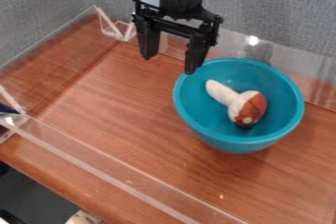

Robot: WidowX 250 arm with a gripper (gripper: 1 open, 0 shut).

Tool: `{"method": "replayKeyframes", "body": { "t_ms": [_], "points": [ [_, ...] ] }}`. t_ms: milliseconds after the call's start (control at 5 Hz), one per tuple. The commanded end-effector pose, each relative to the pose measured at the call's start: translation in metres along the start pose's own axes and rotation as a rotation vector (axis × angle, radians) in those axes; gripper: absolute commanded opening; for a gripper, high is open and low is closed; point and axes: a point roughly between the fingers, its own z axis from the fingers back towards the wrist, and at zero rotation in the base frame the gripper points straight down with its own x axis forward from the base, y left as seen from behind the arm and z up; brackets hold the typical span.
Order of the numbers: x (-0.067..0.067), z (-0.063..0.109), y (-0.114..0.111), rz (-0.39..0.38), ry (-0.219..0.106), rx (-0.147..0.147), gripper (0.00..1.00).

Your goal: Remove the mushroom from inside the blue bowl and put it on the table

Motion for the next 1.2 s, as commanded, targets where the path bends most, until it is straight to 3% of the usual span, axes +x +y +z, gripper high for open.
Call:
{"method": "replayKeyframes", "body": {
  "t_ms": [0, 200, 400, 600, 800, 1000],
  "points": [
    [0.007, -0.001, -0.02, -0.05, -0.014, -0.005, 1.0],
    [0.021, -0.017, -0.059, -0.161, -0.01, -0.019, 1.0],
    [0.048, -0.038, -0.109, -0.318, -0.032, -0.027, 1.0],
    [0.058, -0.068, -0.149, -0.422, -0.037, -0.021, 1.0],
    [0.063, -0.088, -0.156, -0.436, -0.026, -0.021, 0.0],
    [0.049, -0.087, -0.147, -0.447, -0.019, -0.015, 0.0]
  ]
}}
